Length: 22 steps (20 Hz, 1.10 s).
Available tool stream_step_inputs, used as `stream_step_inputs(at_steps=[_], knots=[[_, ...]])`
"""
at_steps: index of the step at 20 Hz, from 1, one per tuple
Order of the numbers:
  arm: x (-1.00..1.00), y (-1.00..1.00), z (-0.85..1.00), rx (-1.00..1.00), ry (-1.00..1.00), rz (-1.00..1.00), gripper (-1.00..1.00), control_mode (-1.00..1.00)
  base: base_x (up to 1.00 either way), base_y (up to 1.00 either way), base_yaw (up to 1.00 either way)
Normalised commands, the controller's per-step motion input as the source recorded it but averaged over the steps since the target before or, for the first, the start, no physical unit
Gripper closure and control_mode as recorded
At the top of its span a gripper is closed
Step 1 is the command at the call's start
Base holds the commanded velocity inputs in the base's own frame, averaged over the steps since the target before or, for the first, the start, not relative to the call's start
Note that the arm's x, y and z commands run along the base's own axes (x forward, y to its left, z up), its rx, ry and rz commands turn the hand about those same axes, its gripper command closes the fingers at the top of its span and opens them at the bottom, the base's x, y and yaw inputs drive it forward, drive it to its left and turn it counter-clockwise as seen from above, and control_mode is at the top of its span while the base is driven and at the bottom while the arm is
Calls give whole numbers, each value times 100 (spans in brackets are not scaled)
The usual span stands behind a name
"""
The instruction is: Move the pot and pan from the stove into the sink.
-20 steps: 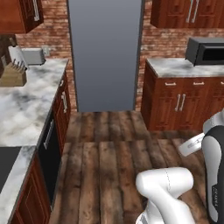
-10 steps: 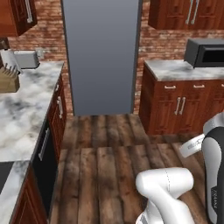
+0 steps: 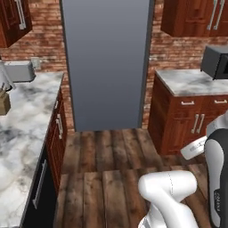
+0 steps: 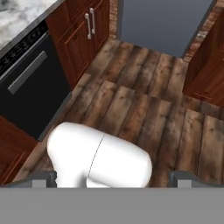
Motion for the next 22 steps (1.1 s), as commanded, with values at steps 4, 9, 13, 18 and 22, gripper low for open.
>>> stream_step_inputs(at_steps=[4, 9, 13, 18, 22], knots=[[0, 0, 0, 0, 0, 0, -100, 100, 12, 1, 0], [0, 0, 0, 0, 0, 0, -100, 100, 18, -43, 1], [0, 0, 0, 0, 0, 0, -100, 100, 24, -90, 2], [0, 0, 0, 0, 0, 0, -100, 100, 18, -93, 1], [0, 0, 0, 0, 0, 0, -100, 100, -9, -51, -9]])
